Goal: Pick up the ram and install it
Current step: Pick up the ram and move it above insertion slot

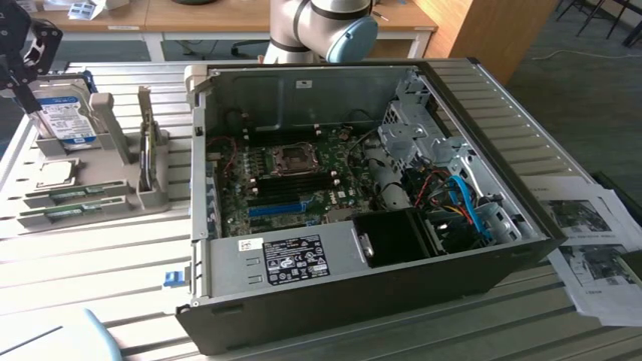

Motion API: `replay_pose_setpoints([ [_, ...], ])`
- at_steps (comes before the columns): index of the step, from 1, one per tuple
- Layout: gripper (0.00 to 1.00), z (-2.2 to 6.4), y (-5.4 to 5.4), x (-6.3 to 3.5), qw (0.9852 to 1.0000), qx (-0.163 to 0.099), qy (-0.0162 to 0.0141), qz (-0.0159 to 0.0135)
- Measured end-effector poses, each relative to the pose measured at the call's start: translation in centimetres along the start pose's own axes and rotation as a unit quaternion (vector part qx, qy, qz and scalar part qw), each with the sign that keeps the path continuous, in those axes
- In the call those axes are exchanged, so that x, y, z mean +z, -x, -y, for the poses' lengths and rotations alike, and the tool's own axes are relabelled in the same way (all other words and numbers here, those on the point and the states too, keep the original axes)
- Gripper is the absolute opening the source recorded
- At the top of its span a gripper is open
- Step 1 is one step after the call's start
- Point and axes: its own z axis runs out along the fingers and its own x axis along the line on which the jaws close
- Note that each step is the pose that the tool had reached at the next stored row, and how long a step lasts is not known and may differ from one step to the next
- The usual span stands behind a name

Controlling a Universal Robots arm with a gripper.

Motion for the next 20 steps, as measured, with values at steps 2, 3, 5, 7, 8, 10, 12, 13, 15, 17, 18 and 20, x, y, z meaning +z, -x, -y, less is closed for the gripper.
replay_pose_setpoints([
  [2,0.09,0.0,0.0,0.0,0.9993,-0.037,-0.0009,-0.0015],
  [3,0.09,0.0,0.0,0.0,0.9982,-0.059,-0.0015,-0.0025],
  [5,0.09,0.0,0.0,0.01,0.9962,-0.087,-0.0022,-0.0036],
  [7,0.09,0.0,0.0,0.01,0.9952,-0.097,-0.0024,-0.004],
  [8,0.09,0.0,0.0,0.01,0.9947,-0.102,-0.0025,-0.0042],
  [10,0.09,0.0,0.0,0.01,0.9936,-0.113,-0.0028,-0.0047],
  [12,0.09,0.0,0.0,0.01,0.9924,-0.123,-0.0031,-0.0051],
  [13,0.09,0.0,0.0,0.01,0.9917,-0.128,-0.0032,-0.0053],
  [15,0.09,0.0,0.0,0.02,0.9903,-0.139,-0.0035,-0.0058],
  [17,0.09,0.0,0.0,0.02,0.9887,-0.15,-0.0037,-0.0062],
  [18,0.09,0.0,0.0,0.02,0.9879,-0.155,-0.0039,-0.0064],
  [20,0.09,0.0,0.0,0.03,0.9862,-0.166,-0.0041,-0.0068],
])
